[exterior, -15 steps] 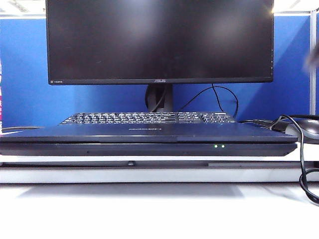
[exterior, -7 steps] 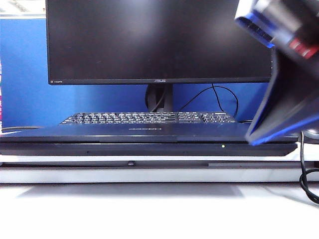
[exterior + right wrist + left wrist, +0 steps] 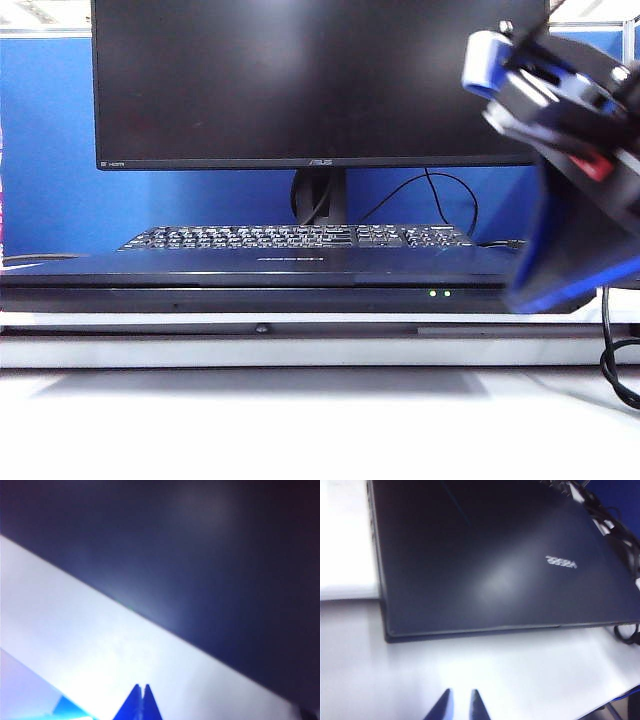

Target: Open the lid of the black laptop.

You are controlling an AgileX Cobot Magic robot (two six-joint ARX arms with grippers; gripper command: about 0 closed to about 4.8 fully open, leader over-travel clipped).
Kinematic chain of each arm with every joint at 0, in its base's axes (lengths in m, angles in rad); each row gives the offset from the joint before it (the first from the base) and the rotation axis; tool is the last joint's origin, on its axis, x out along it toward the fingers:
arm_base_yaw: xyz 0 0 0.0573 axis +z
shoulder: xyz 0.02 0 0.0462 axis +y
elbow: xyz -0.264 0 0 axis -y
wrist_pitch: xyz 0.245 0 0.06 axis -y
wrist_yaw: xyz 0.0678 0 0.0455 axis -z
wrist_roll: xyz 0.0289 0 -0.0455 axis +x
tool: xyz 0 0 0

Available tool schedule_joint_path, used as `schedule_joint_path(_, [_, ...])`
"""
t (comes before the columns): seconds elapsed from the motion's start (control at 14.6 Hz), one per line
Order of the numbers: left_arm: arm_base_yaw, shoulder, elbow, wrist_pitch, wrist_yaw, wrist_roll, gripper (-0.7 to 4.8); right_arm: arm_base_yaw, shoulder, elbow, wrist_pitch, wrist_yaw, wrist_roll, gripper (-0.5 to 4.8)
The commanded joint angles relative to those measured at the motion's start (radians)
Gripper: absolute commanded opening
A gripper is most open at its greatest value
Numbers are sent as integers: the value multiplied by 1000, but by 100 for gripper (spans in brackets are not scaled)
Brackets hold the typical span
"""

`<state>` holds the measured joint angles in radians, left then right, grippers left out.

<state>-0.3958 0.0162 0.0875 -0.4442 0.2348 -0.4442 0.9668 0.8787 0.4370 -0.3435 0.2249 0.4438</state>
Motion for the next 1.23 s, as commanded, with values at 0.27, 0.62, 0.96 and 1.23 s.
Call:
schedule_joint_path(0.27, [0, 5, -6, 15, -41, 97, 56, -34, 15, 2, 71, 92, -3, -1])
schedule_joint_path(0.62, [0, 5, -9, 24, -55, 97, 57, -99, 45, 2, 89, 61, -26, -1])
schedule_joint_path(0.96, [0, 5, -9, 28, -47, 105, 57, -101, 46, 2, 138, 72, -26, -1])
schedule_joint_path(1.23, [0, 5, 17, 127, 20, 144, 57, -101, 46, 2, 166, 97, -26, -1])
